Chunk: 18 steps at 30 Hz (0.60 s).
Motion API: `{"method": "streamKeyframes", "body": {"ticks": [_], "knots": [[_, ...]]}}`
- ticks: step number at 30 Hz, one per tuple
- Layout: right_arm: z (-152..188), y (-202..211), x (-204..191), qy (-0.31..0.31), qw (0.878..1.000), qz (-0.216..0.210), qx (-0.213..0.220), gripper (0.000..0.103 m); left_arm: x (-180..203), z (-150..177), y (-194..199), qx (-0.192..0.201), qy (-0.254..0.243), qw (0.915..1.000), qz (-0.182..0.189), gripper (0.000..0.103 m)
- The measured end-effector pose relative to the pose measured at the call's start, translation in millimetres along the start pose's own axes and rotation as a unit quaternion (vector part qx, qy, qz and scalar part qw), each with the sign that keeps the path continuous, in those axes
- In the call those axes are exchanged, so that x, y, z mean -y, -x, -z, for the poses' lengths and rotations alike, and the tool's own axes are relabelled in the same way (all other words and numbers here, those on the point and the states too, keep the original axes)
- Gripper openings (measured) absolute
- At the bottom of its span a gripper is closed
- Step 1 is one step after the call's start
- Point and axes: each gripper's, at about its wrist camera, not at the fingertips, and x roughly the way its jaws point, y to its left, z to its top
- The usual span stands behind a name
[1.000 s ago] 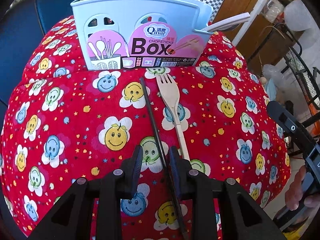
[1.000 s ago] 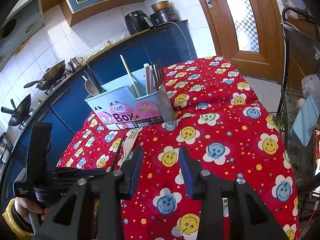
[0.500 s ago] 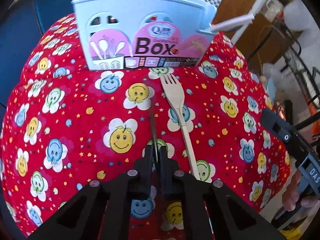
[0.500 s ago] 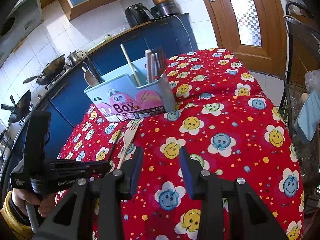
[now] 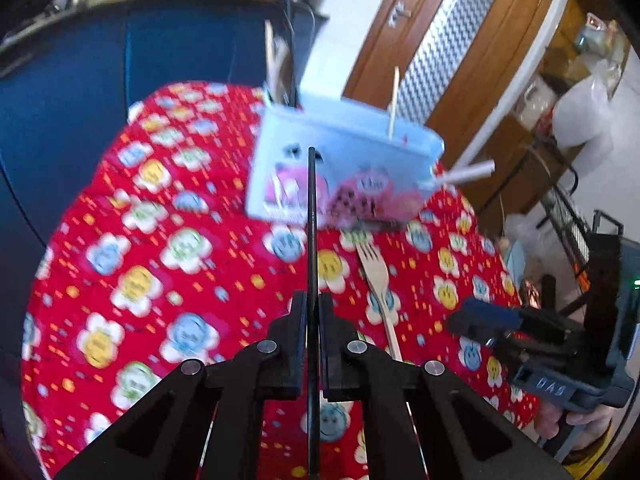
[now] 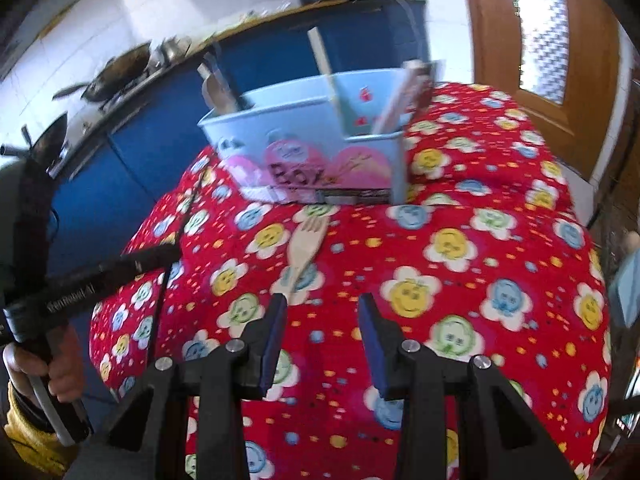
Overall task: Organize utensils
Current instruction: 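Grasp the black chopstick with the left tool while the right tool grasps the wooden fork, then lift the chopstick in the left tool and fork in the right tool over the box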
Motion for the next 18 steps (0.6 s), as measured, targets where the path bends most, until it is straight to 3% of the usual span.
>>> {"method": "streamKeyframes", "body": {"ticks": [8, 18], "knots": [[-20, -38, -16, 0.015, 0.995, 0.0, -0.096, 0.039, -17, -8, 22, 0.052, 0.002, 0.9986, -0.003, 0.005], [-41, -79, -27, 0.035, 0.982, 0.037, -0.183, 0.029, -23, -10, 21, 0.063, 0.007, 0.9979, 0.012, 0.005]]}}
